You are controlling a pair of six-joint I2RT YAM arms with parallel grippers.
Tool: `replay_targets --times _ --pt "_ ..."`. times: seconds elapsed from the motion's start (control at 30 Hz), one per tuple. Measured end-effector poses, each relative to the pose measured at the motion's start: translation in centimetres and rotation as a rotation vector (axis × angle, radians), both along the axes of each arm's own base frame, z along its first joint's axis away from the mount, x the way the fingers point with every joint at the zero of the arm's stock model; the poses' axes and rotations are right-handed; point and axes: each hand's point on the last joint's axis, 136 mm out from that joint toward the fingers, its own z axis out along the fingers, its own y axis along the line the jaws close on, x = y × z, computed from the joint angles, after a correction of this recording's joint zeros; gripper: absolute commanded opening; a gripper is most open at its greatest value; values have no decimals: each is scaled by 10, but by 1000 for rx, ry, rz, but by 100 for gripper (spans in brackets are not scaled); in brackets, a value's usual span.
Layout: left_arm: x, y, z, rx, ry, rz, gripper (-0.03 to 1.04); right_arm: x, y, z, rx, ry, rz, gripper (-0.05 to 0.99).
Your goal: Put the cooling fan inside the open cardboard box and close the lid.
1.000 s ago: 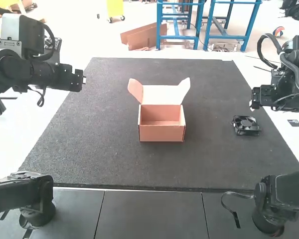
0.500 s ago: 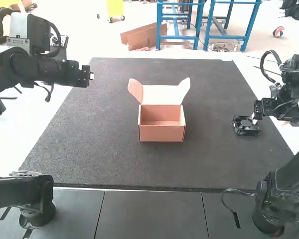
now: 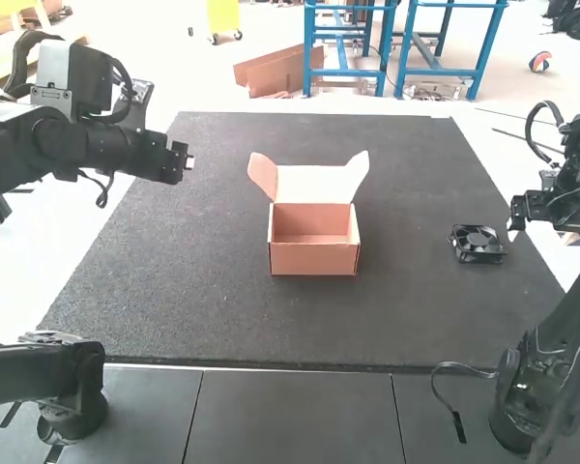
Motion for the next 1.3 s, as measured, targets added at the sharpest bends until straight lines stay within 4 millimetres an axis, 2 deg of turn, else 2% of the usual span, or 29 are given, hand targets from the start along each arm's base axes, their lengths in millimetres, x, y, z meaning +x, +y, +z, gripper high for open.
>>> replay_targets --times 0.33,0.47,0.77,1.03,1.3 --pt "0 0 0 6 1 -4 97 15 -6 -20 8 41 26 90" --pt "0 0 0 6 0 -3 97 19 -3 -28 37 42 36 90" --pt "0 1 -1 8 3 0 97 36 2 -32 86 0 52 90" --pt "-1 2 -2 11 7 3 97 39 2 -46 96 16 51 90" --pt "-3 2 -6 15 25 3 97 54 -3 -44 100 -9 38 90"
